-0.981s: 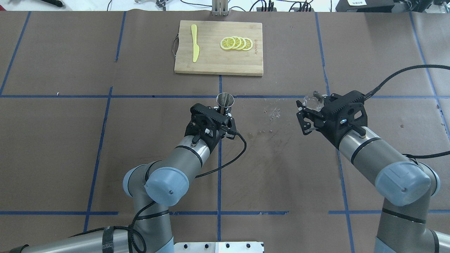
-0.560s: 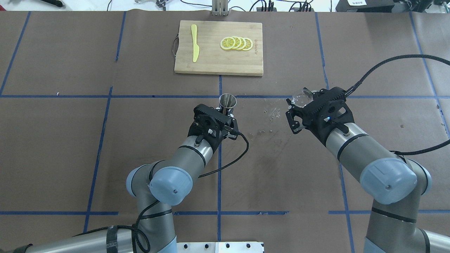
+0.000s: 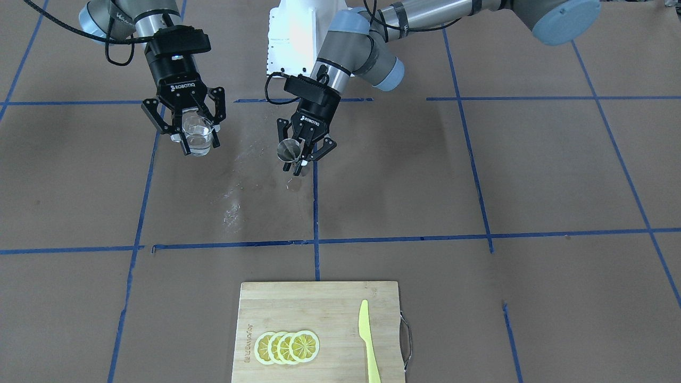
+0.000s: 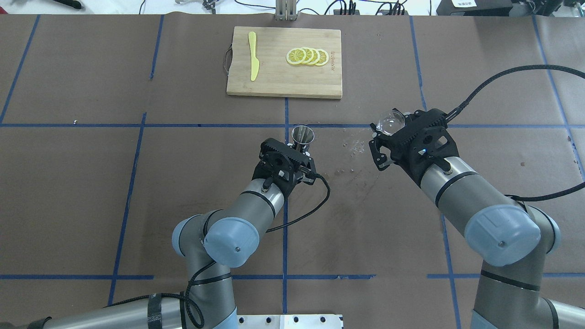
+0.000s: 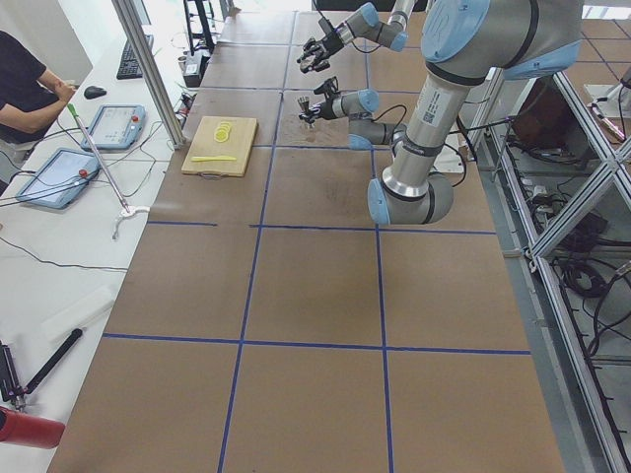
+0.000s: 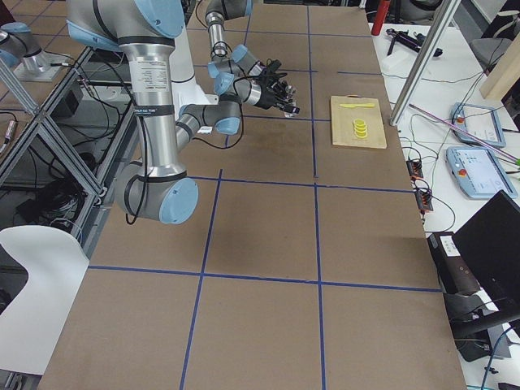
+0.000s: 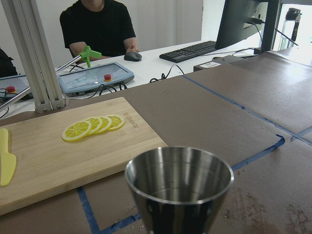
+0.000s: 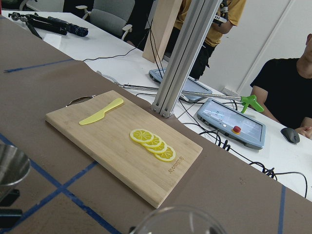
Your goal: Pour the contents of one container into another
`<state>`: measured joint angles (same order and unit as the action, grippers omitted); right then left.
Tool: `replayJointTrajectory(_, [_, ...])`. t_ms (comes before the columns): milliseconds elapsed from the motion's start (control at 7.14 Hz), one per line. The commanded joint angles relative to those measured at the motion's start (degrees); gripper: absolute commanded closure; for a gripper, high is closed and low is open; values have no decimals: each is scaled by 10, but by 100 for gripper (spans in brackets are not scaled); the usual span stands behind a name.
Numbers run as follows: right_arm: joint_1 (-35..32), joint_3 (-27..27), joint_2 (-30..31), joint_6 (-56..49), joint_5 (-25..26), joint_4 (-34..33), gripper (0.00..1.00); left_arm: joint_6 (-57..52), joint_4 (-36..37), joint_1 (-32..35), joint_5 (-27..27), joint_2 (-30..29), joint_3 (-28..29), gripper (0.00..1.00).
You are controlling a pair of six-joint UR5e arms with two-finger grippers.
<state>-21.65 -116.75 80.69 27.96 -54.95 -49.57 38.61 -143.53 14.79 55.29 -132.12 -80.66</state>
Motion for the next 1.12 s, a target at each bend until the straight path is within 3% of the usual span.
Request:
replayJointTrajectory(0, [0, 0, -41, -1, 25, -69, 100, 0, 1, -5, 13, -21, 15, 100])
replayJointTrajectory(981, [18, 5, -65, -68, 49, -109, 100, 0, 1, -19, 16, -38, 15, 100])
